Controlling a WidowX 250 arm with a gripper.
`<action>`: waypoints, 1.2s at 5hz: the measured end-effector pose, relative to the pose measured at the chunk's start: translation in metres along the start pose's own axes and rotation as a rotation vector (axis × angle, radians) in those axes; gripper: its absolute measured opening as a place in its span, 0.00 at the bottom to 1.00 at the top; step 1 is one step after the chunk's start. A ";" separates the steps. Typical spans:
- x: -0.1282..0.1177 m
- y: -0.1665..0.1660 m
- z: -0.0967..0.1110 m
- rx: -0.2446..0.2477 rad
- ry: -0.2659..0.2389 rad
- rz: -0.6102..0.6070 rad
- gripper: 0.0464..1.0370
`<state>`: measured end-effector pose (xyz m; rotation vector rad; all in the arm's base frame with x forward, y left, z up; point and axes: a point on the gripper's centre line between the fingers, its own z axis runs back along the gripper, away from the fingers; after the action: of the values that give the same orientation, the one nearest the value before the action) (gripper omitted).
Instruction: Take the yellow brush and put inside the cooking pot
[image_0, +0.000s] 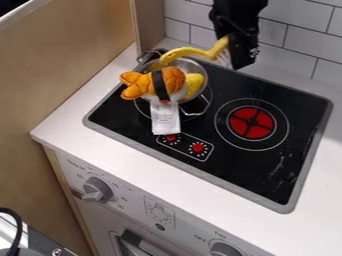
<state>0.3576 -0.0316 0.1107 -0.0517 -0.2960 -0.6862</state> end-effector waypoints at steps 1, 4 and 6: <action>0.000 0.013 -0.008 0.018 -0.045 -0.031 0.50; -0.026 0.034 -0.024 0.079 -0.046 -0.104 0.50; -0.038 0.026 -0.028 0.077 -0.020 -0.075 0.50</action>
<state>0.3530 0.0081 0.0745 0.0262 -0.3449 -0.7480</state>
